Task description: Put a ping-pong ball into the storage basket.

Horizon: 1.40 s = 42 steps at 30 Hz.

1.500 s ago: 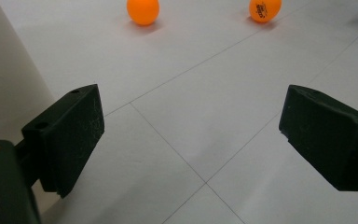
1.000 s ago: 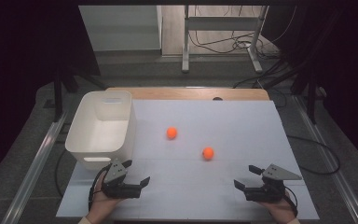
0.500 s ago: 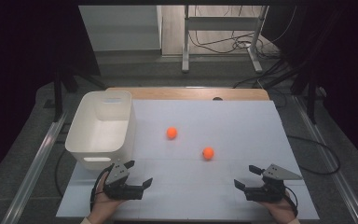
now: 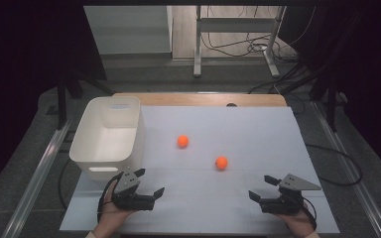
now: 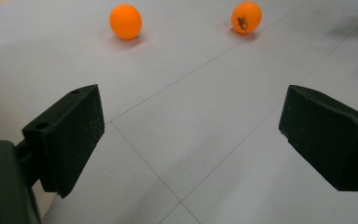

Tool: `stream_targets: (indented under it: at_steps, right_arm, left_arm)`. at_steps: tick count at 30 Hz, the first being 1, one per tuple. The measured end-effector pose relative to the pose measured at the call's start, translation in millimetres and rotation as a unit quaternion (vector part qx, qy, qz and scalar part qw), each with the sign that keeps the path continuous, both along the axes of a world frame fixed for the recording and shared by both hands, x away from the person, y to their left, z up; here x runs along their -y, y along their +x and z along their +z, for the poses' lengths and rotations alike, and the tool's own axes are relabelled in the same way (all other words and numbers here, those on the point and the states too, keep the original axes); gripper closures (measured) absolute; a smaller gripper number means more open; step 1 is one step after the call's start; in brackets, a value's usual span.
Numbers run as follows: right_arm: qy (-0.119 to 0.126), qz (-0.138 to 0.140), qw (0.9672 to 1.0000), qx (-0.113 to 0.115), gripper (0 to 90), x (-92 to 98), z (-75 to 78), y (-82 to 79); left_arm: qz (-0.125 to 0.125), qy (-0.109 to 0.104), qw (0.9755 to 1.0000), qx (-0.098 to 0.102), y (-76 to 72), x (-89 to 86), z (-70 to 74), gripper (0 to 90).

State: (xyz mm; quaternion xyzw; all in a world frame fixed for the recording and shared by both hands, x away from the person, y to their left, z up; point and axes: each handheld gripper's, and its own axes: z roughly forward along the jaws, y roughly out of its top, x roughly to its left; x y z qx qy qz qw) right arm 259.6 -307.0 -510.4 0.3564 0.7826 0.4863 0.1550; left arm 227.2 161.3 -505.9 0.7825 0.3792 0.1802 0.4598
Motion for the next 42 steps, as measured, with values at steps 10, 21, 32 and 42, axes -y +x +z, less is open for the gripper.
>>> stream_targets:
  at_steps: [10,21,32,42]
  right_arm:
    - [-0.001,-0.003,1.0,-0.003,13.6,0.1,-0.2,-0.2]
    - [0.013,-0.009,0.9998,-0.01,13.9,1.9,0.6,0.6]
    - [0.012,-0.007,0.9999,-0.007,13.9,2.5,0.6,0.4]
    - [0.007,-0.007,0.9999,-0.007,13.9,1.6,-0.2,0.5]
  left_arm:
    - [-0.011,0.008,0.9999,0.006,4.8,-0.4,17.4,7.6]
    - [-0.017,0.003,0.9998,0.013,10.2,12.5,30.7,7.6]
    - [-0.022,0.014,0.9997,0.0,24.2,29.9,31.0,7.5]
    - [-0.028,0.014,0.9995,-0.001,32.9,40.3,34.5,7.3]
